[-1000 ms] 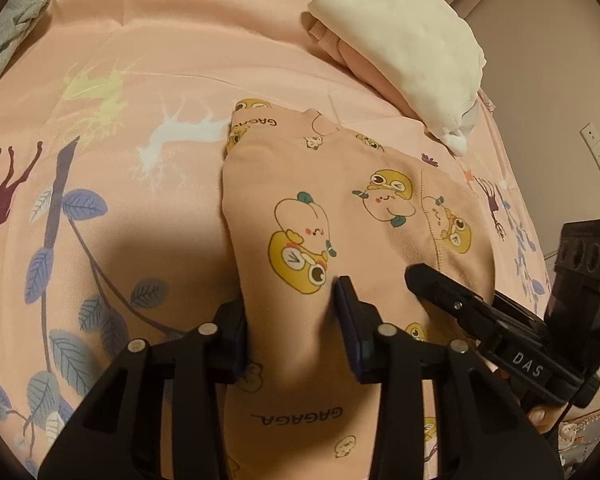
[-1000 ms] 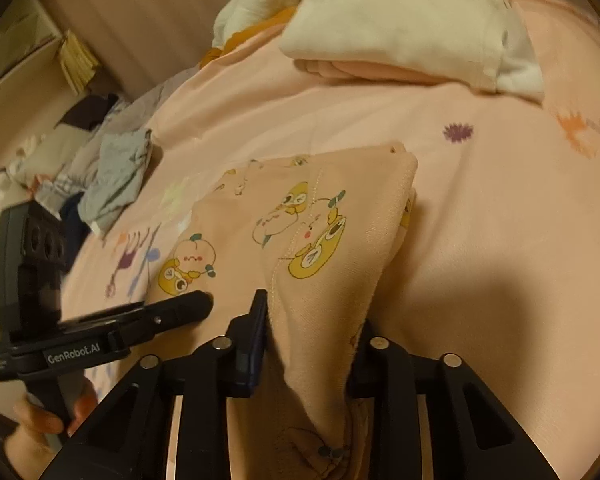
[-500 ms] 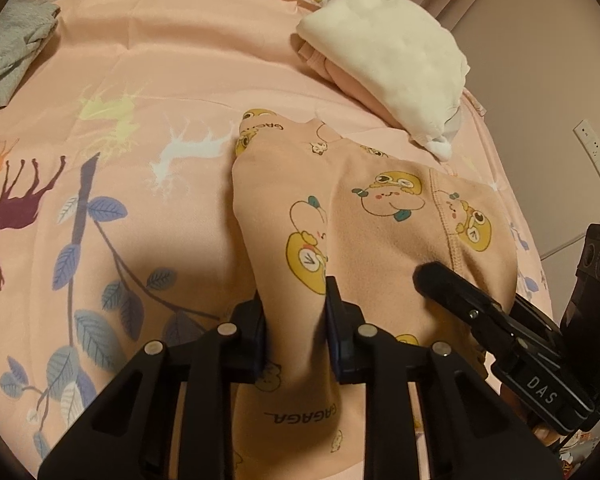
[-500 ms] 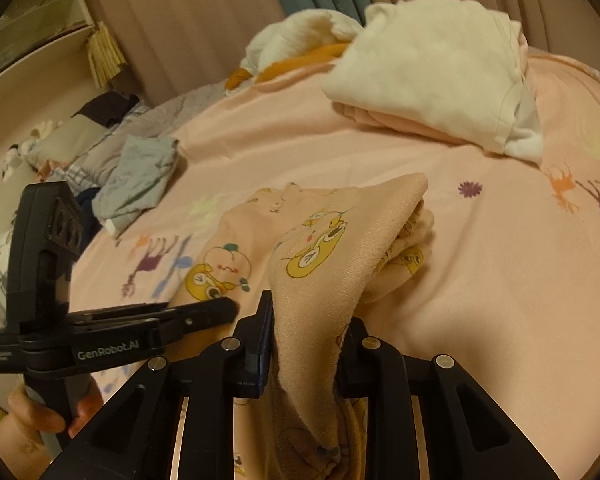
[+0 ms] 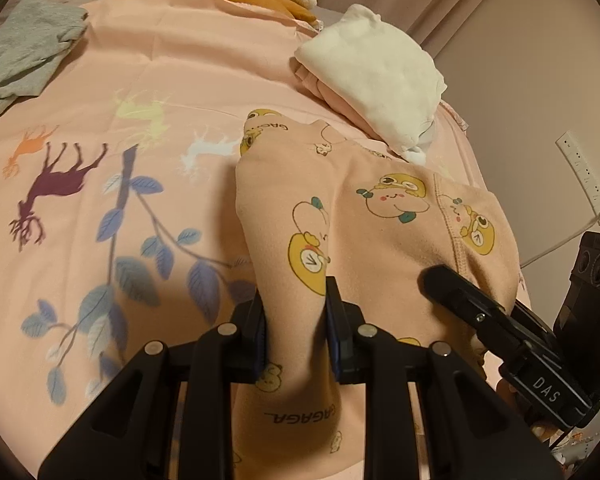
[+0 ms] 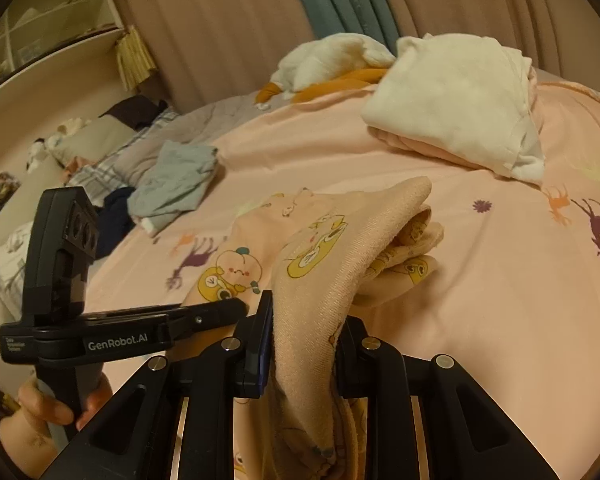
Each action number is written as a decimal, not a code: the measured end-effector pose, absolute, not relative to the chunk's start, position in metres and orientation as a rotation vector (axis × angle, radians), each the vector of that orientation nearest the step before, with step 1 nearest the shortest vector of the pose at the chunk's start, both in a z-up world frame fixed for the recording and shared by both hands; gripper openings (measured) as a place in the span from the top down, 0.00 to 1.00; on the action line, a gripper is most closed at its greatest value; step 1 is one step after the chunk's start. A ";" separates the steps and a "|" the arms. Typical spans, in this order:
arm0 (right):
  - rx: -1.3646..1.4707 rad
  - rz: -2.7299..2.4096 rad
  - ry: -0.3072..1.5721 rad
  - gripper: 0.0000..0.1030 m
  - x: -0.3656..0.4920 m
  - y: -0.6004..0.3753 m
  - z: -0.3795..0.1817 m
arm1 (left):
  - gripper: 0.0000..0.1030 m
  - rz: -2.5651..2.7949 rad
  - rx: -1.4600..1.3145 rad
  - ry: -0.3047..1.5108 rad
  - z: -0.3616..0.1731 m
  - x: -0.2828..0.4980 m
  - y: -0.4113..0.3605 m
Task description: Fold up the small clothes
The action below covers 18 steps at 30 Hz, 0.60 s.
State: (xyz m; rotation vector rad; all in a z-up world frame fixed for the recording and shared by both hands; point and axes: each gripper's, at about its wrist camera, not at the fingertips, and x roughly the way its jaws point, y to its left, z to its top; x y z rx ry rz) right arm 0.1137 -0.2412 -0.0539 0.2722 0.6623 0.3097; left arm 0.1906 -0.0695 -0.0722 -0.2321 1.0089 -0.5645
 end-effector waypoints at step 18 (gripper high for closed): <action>0.209 0.388 0.646 0.75 0.105 -0.190 -0.034 | 0.77 -0.495 -0.259 0.959 -0.051 0.156 -0.012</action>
